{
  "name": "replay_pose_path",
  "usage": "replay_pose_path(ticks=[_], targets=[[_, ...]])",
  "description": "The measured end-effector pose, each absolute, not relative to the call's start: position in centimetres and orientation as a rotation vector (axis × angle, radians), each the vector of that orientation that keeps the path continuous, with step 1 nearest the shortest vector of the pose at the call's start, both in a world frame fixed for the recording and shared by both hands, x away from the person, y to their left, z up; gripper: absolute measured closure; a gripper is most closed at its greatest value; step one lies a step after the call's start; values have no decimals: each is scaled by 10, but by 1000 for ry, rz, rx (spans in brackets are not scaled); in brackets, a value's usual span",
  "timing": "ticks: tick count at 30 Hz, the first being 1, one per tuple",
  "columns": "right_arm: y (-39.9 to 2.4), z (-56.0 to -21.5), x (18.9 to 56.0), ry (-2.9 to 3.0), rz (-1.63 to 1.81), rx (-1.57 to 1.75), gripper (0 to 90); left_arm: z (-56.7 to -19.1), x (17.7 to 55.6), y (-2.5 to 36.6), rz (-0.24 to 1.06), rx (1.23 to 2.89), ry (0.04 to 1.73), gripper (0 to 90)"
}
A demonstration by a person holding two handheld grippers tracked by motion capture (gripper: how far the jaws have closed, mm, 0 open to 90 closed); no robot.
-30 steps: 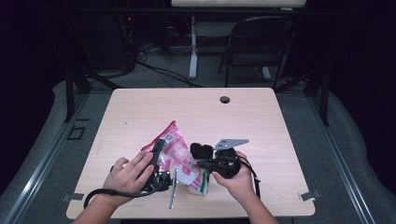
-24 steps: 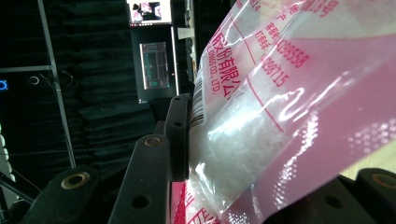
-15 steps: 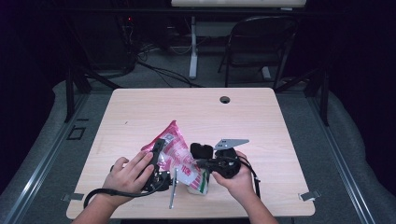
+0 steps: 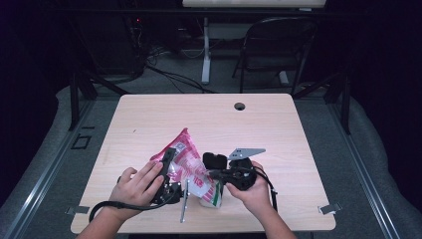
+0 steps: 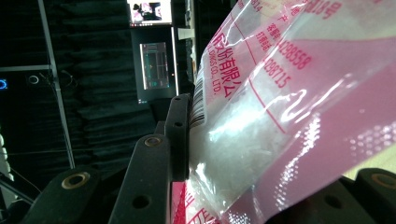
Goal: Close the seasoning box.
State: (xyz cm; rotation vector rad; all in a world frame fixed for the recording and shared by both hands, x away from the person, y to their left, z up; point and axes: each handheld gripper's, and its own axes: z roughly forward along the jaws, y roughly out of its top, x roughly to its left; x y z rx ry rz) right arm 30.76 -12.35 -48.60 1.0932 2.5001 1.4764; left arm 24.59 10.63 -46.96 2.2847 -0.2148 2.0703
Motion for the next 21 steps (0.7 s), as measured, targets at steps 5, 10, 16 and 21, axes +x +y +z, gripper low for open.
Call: replay_pose_path(ticks=[5, 10, 16, 21], targets=[[-123, -486, 307, 2506, 1470, 1091, 900, -470, 246, 107, 2067, 2290, -214, 698], [-123, -486, 307, 2506, 1473, 1087, 900, -469, 246, 107, 2059, 2291, -208, 699], [-124, -484, 306, 2496, 1483, 1090, 900, -469, 246, 108, 2057, 2289, -204, 699], [-124, -484, 306, 2503, 1475, 1085, 900, -470, 246, 109, 2036, 2305, -181, 699]])
